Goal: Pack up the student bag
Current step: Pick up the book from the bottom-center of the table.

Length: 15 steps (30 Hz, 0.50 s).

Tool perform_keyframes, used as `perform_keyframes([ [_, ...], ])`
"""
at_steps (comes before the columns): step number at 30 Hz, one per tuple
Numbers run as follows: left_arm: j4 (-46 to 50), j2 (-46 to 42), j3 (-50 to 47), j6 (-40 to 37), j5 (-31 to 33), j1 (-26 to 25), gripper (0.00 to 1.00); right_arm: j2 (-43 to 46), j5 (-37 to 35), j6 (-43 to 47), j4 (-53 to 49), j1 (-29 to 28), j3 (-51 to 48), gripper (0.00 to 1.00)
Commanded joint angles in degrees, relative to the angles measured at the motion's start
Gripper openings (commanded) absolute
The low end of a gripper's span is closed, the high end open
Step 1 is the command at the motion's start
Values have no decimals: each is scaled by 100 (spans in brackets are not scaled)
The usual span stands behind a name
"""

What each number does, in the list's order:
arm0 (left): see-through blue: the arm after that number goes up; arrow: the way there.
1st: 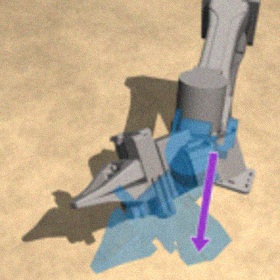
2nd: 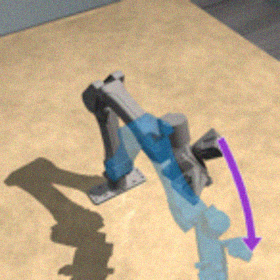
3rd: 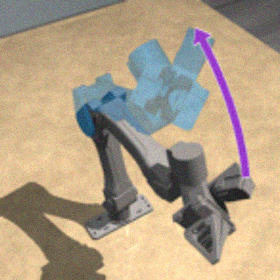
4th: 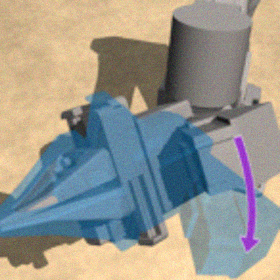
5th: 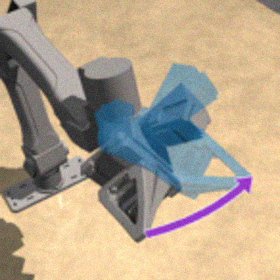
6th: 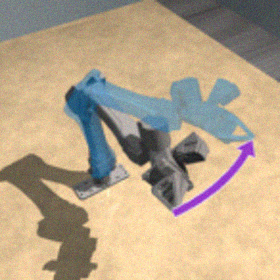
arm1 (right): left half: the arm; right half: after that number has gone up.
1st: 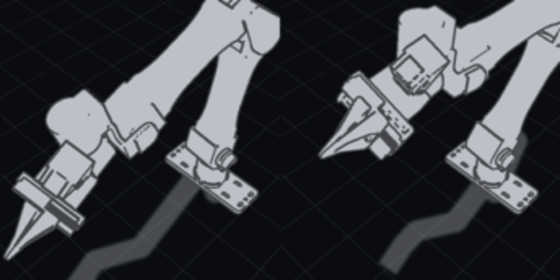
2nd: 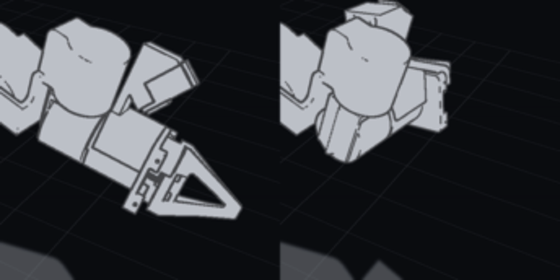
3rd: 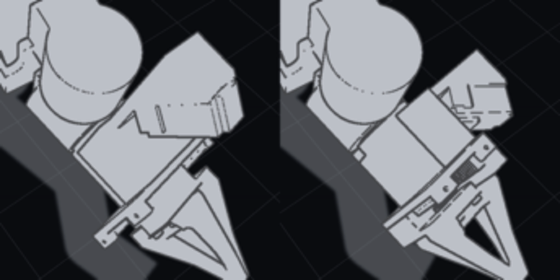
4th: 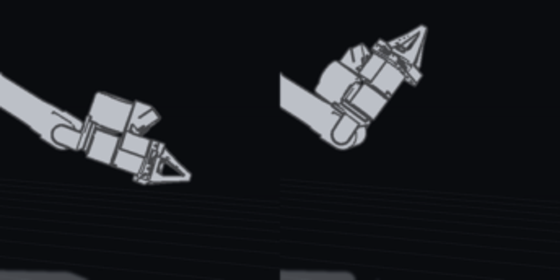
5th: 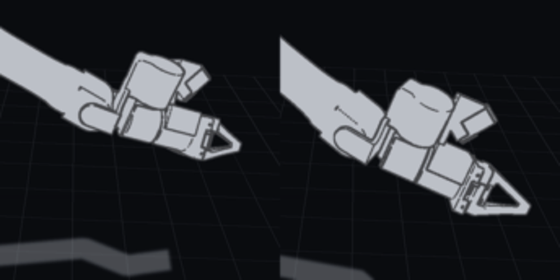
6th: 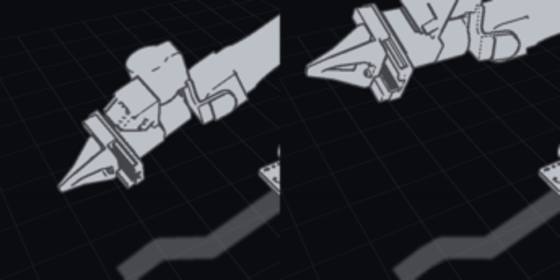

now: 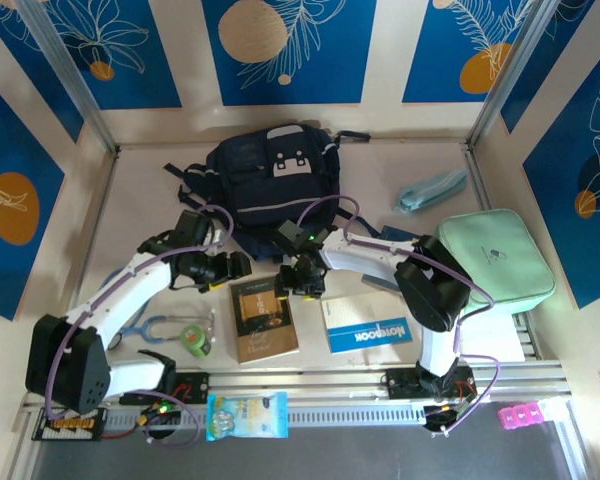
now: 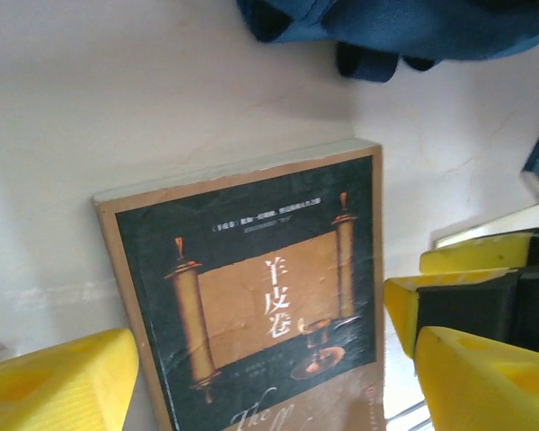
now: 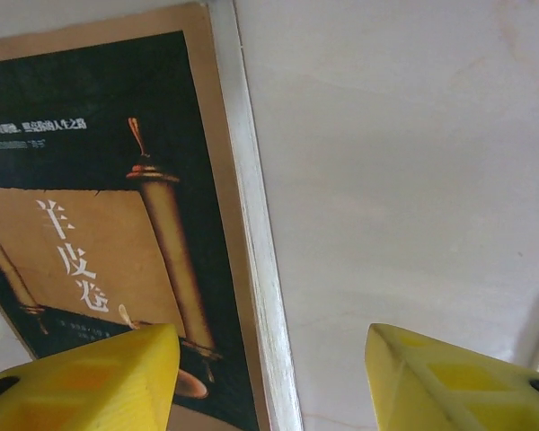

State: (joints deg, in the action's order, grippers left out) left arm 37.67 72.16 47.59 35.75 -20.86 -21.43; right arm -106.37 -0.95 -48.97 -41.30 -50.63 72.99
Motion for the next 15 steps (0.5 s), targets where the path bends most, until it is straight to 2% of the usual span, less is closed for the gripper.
perform_keyframes([
  [1, 62, 211, -205, 255, 256, -168, 77, -201, 195, 40, 23, -21, 34, 56],
  [5, -307, 436, -553, 354, 189, -261, 72, -497, 153, 193, -73, -17, 124, 51],
  [7, -459, 551, -652, 354, 138, -299, 69, -586, 200, 262, -59, -15, 115, 45],
  [15, -775, 816, -812, 309, -78, -375, 65, -565, 49, 50, 18, -52, -127, 41],
])
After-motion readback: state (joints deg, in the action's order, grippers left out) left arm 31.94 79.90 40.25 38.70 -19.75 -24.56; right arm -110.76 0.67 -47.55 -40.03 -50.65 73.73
